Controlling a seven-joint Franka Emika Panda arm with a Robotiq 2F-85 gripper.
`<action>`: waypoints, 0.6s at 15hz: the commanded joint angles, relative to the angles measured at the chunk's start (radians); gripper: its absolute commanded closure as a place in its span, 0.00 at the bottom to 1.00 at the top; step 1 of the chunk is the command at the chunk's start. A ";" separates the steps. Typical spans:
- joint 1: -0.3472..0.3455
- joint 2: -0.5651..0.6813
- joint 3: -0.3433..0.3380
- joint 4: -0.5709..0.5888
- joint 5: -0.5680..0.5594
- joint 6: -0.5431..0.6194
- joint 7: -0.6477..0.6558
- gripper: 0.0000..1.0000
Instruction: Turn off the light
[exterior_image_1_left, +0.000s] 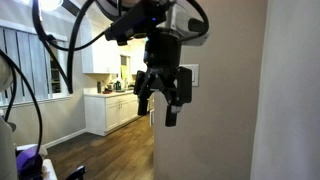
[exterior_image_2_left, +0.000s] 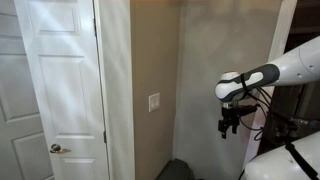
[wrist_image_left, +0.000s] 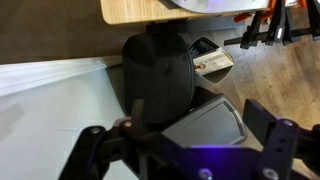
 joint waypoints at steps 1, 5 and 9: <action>-0.008 0.001 0.008 0.001 0.005 -0.002 -0.004 0.00; -0.008 0.001 0.008 0.001 0.005 -0.002 -0.004 0.00; 0.011 0.026 0.023 0.029 0.003 0.002 -0.008 0.26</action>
